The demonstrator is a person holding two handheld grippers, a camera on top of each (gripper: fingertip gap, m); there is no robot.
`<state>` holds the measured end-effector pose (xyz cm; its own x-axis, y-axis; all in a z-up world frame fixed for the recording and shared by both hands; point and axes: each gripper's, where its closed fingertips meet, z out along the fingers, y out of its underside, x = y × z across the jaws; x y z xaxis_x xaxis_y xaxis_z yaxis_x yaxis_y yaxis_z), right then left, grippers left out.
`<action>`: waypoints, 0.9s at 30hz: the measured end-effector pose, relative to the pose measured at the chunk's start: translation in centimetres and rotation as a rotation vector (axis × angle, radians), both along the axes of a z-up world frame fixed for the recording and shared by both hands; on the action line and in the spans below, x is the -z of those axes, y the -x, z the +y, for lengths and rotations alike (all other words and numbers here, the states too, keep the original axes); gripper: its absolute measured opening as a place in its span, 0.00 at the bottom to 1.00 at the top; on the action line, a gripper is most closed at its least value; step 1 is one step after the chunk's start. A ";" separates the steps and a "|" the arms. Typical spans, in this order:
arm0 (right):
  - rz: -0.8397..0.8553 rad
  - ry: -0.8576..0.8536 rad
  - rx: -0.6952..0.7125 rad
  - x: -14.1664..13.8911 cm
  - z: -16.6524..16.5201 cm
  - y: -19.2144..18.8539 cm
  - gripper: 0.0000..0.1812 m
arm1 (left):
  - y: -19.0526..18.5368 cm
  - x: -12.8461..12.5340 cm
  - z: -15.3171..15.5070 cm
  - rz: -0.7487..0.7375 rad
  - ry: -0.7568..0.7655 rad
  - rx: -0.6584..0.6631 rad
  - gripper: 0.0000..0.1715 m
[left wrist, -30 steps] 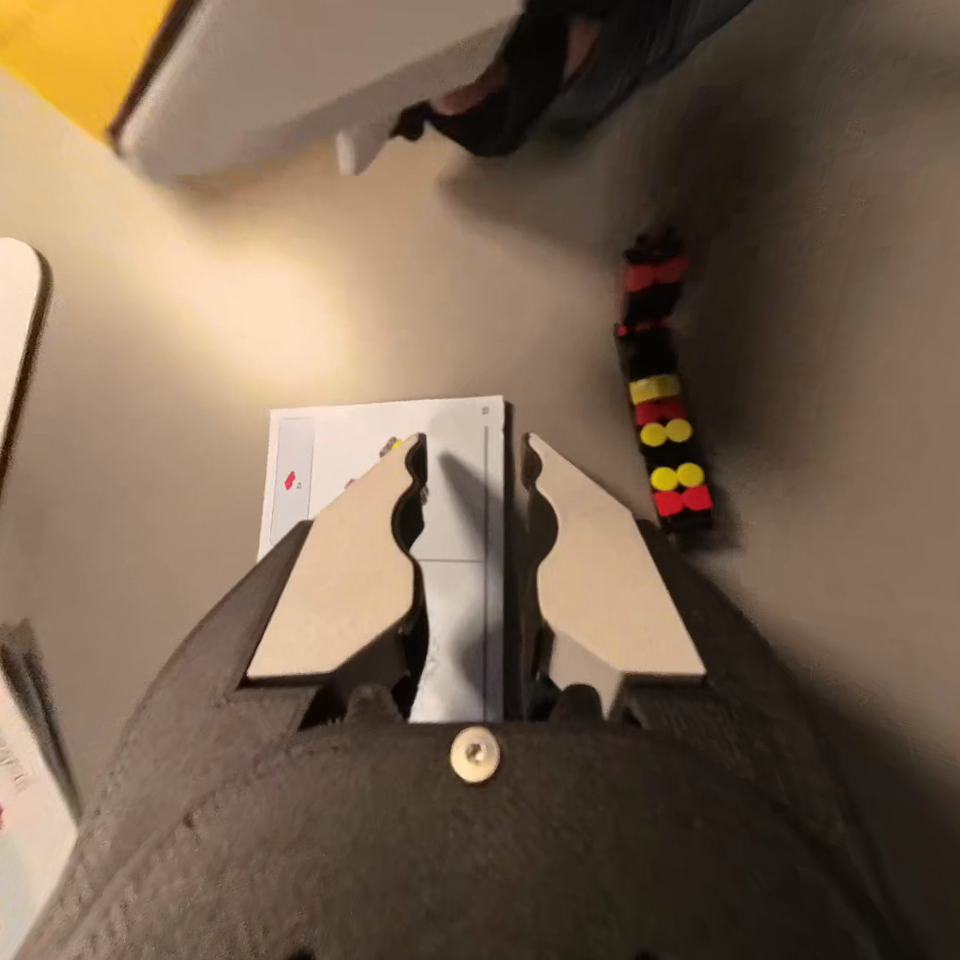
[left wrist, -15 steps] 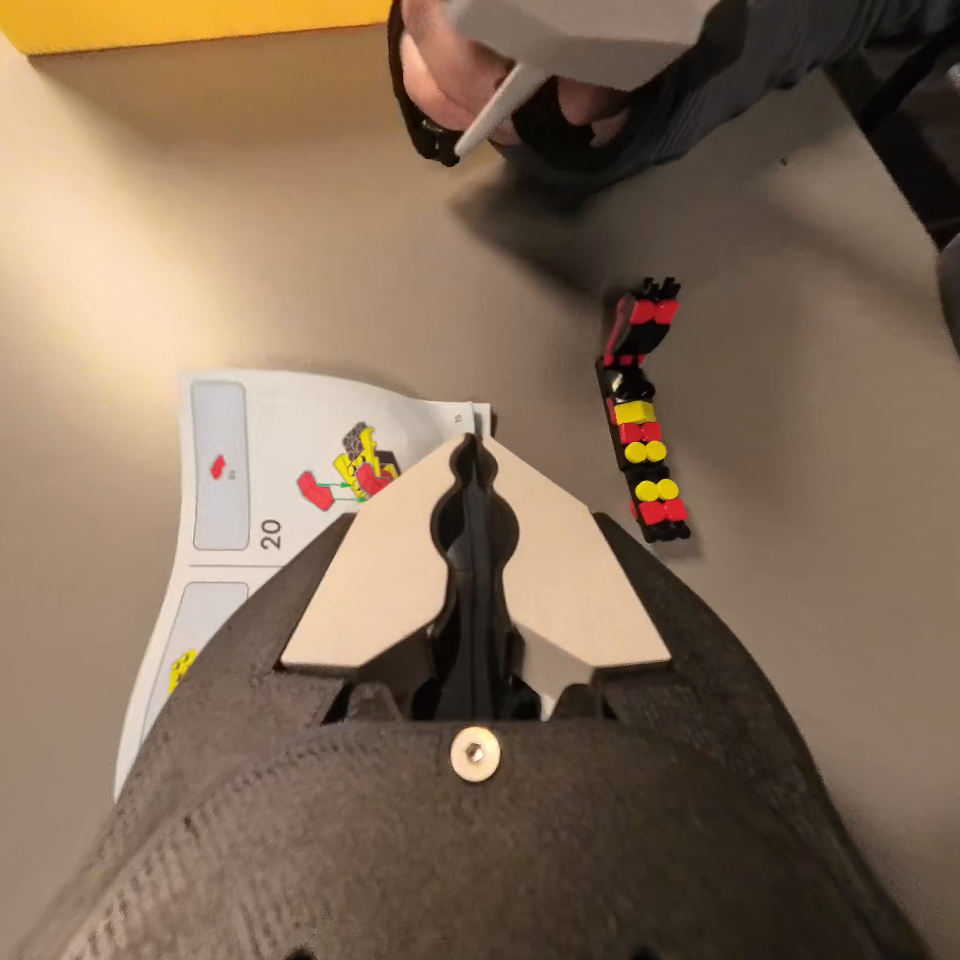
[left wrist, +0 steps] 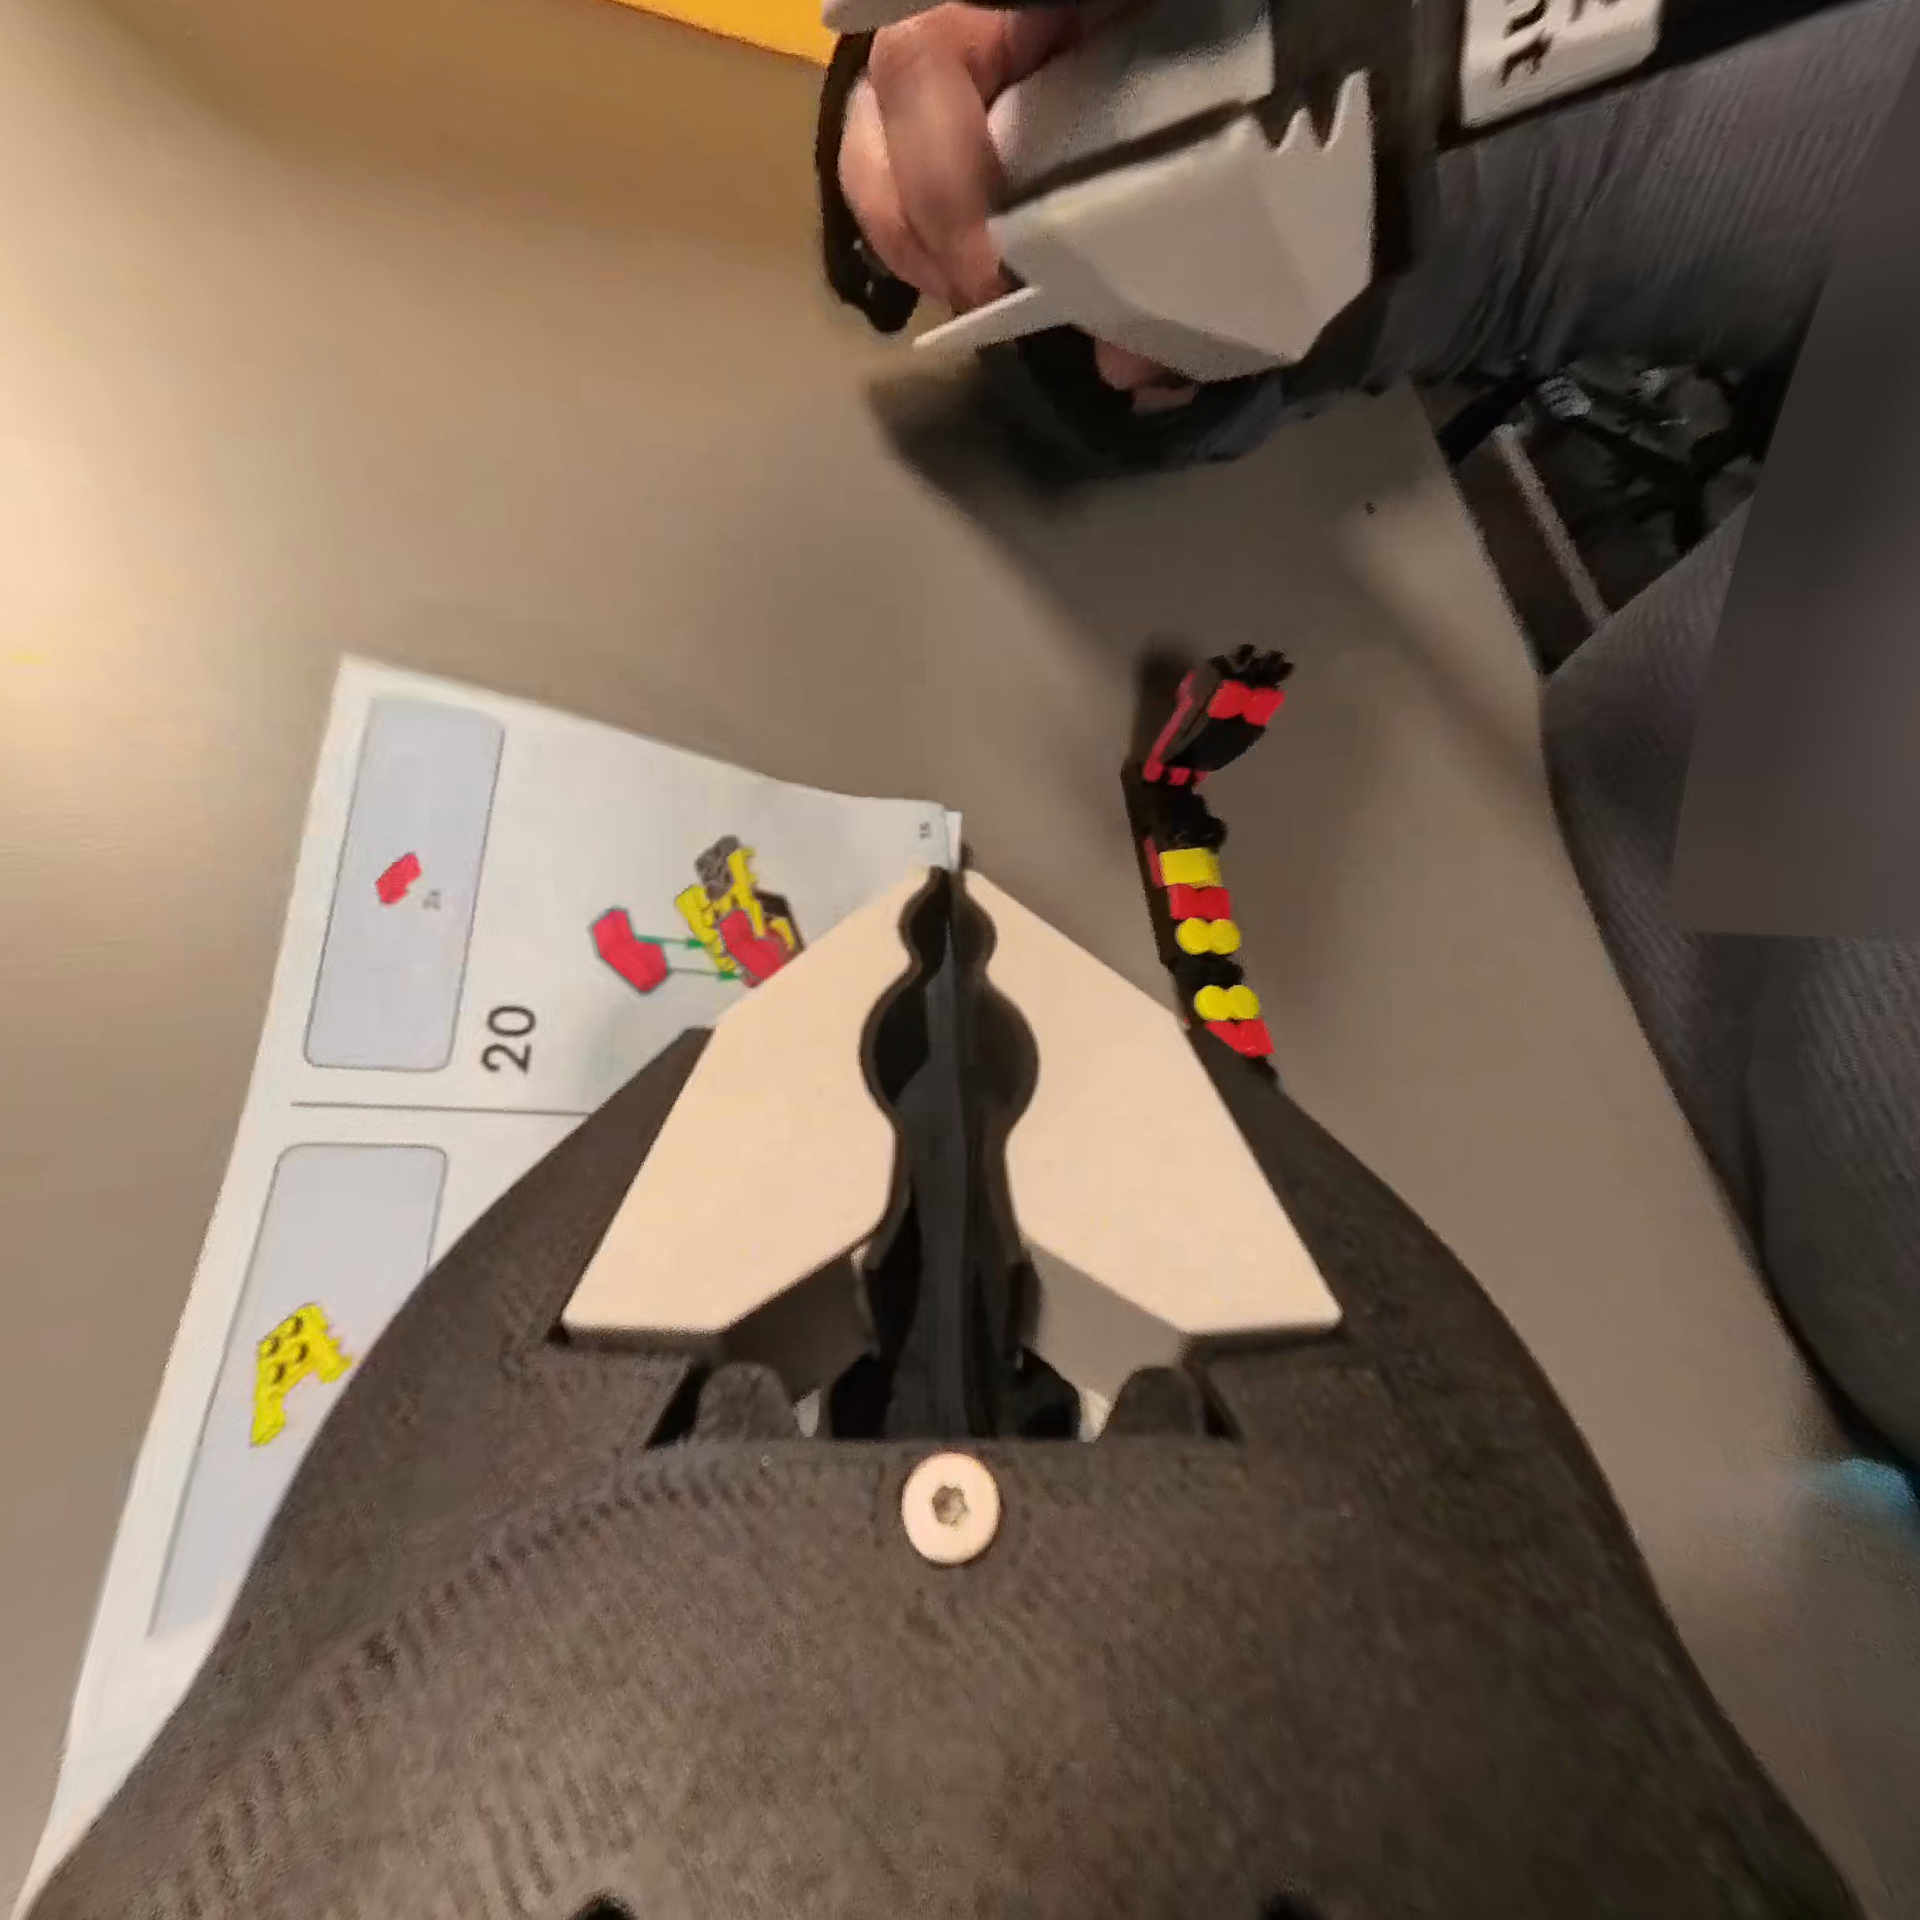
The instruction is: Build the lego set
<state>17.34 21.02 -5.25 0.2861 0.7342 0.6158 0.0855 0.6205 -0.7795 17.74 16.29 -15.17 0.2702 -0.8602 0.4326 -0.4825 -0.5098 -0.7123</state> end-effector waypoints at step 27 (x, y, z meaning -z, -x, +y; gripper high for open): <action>-0.216 -0.051 0.004 3.3 0.0 1.0 0.00 | 1.4 -1.6 -0.1 0.169 -0.450 -0.111 0.16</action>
